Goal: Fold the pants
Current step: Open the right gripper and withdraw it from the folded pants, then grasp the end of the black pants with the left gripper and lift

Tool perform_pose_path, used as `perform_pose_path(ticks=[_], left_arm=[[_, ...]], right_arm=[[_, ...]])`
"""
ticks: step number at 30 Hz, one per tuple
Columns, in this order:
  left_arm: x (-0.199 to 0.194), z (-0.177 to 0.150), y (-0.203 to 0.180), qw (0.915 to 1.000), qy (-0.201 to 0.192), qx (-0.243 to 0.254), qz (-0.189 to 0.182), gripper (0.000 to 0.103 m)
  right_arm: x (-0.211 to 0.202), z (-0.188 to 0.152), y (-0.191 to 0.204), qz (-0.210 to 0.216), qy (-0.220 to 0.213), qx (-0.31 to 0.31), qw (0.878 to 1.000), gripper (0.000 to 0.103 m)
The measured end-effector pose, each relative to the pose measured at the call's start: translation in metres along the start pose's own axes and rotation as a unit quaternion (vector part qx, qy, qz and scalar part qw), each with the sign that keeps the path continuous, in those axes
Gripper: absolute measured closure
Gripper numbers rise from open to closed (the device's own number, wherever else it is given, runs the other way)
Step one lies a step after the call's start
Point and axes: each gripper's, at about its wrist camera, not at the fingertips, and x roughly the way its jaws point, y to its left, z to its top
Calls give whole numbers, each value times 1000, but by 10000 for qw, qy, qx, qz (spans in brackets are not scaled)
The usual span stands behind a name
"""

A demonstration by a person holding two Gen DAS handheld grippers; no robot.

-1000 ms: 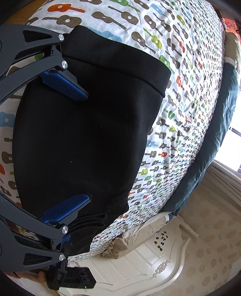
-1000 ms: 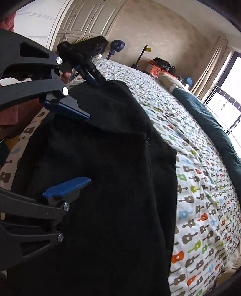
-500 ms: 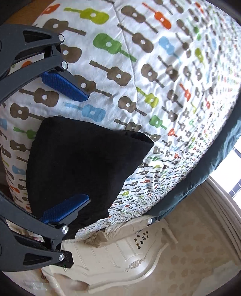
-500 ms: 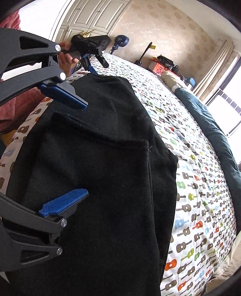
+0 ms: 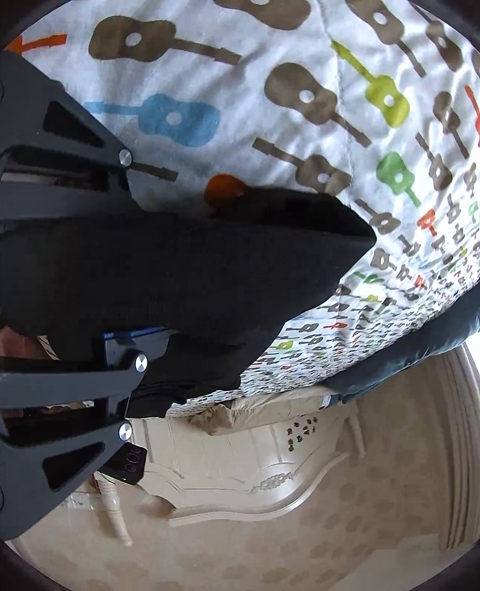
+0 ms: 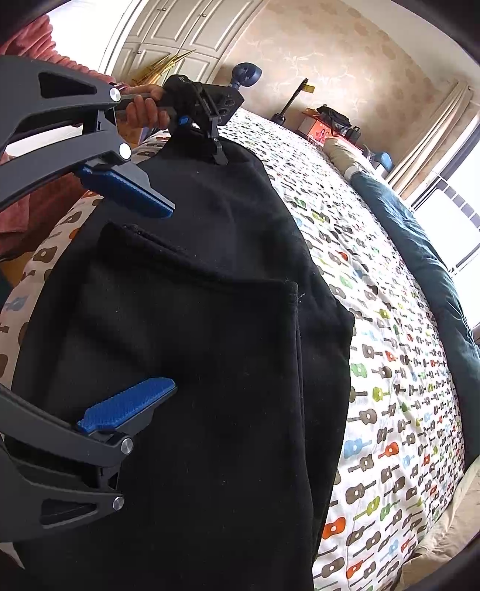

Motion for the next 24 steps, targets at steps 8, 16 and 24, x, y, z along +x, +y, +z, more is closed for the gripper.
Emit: perform_pose_path(ticks=[8, 16, 24], left_arm=[[2, -3, -39, 9939, -85, 677, 862, 88], [-5, -5, -70, 9841, -211, 1105, 1375, 89], [-7, -7, -106, 9766, -318, 1522, 1489, 89]], right_arm=[[1, 0, 7, -245, -26, -162, 9996, 15], [3, 0, 9, -369, -38, -259, 9990, 15], [6, 3, 16, -586, -6, -459, 9972, 15]])
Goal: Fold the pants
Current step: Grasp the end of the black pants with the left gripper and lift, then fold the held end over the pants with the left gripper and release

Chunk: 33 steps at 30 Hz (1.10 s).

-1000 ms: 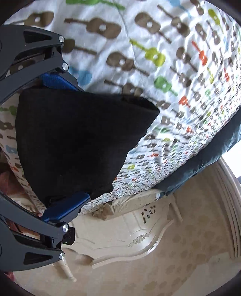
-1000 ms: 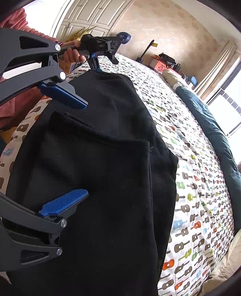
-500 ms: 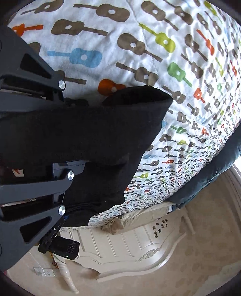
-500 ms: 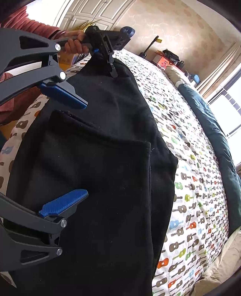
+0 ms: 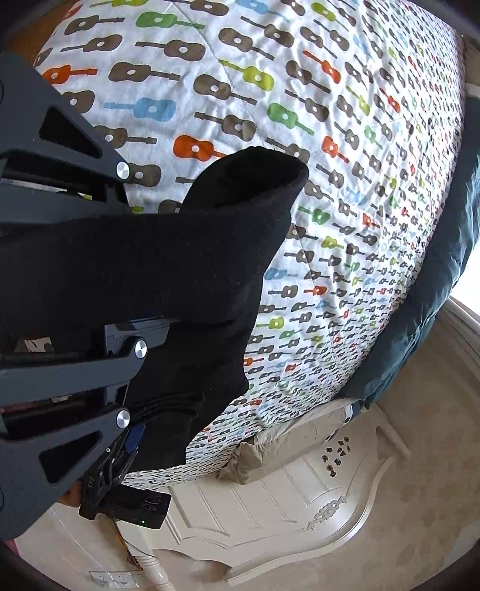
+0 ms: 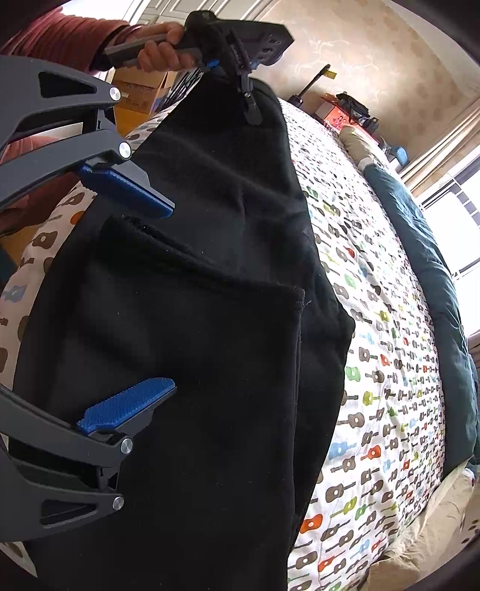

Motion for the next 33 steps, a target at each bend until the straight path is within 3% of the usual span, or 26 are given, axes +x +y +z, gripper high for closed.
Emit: perform_pose_path(ticks=[10, 23, 33], left_arm=[[-5, 5, -36, 9988, -136, 459, 141, 89], [-6, 4, -119, 9923, -314, 1189, -141, 89], [23, -8, -178, 9849, -153, 1698, -319, 89]], right_arm=[[-1, -1, 9, -319, -23, -209, 9993, 15], [-25, -12, 11, -600, -159, -272, 9977, 16], [-57, -21, 6, -892, -449, -316, 9945, 16]])
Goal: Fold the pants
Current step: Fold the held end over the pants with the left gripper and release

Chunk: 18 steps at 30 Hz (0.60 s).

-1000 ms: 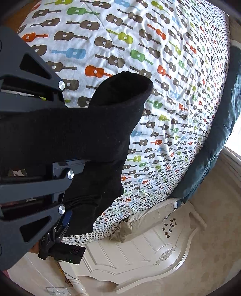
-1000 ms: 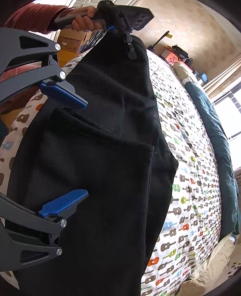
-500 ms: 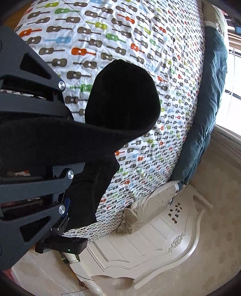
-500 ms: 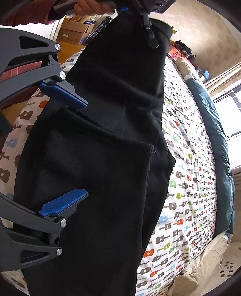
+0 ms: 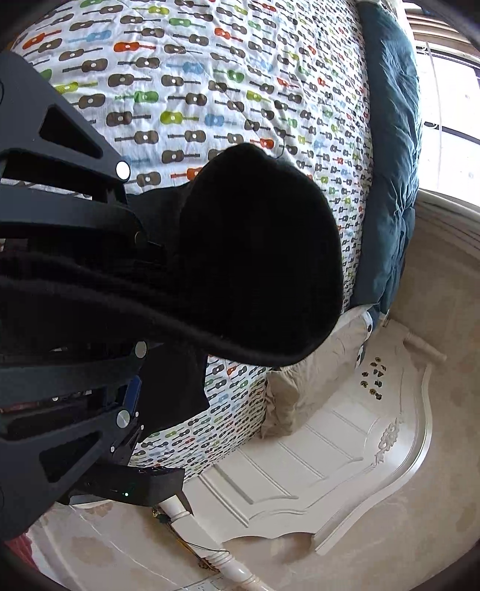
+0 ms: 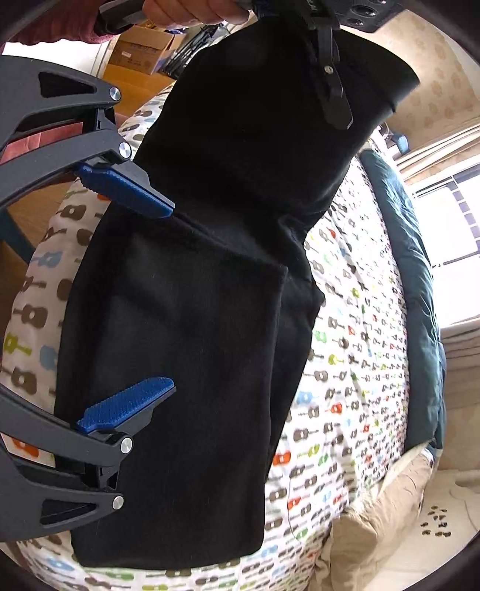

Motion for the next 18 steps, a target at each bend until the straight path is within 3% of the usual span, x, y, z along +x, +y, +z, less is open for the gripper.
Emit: perform_pose_path(ticks=[18], left_arm=[[82, -6, -78, 9958, 553, 698, 234, 89]], right_arm=[[-36, -22, -54, -276, -247, 484, 9981, 16]])
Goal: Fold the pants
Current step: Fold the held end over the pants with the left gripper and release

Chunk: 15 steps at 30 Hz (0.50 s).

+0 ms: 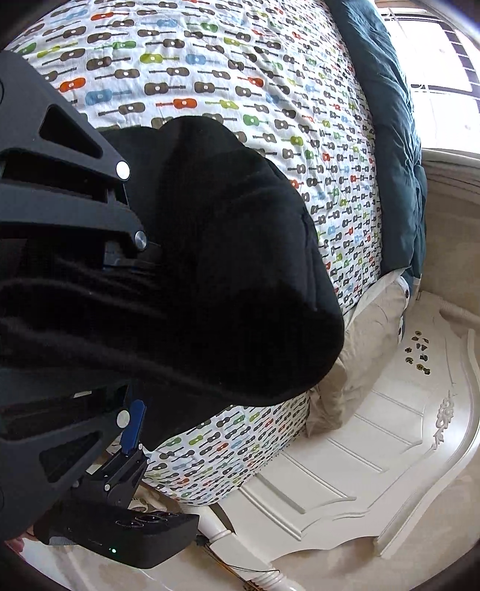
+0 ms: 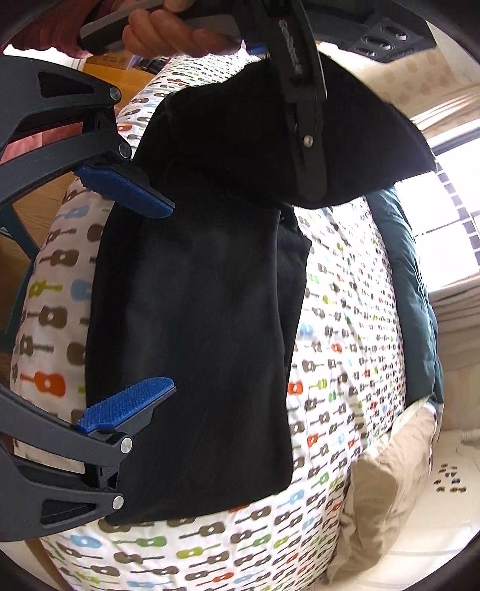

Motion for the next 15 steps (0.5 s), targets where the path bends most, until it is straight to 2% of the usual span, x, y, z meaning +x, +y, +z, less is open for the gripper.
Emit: perform_pose_path(ticks=[5, 15], left_arm=[[28, 2, -15, 9997, 217, 85, 44, 89], [71, 1, -32, 9978, 508, 188, 375, 89]], right_arm=[[-5, -6, -16, -48, -40, 170, 9998, 16], [-10, -16, -35, -105, -22, 336, 9994, 16]])
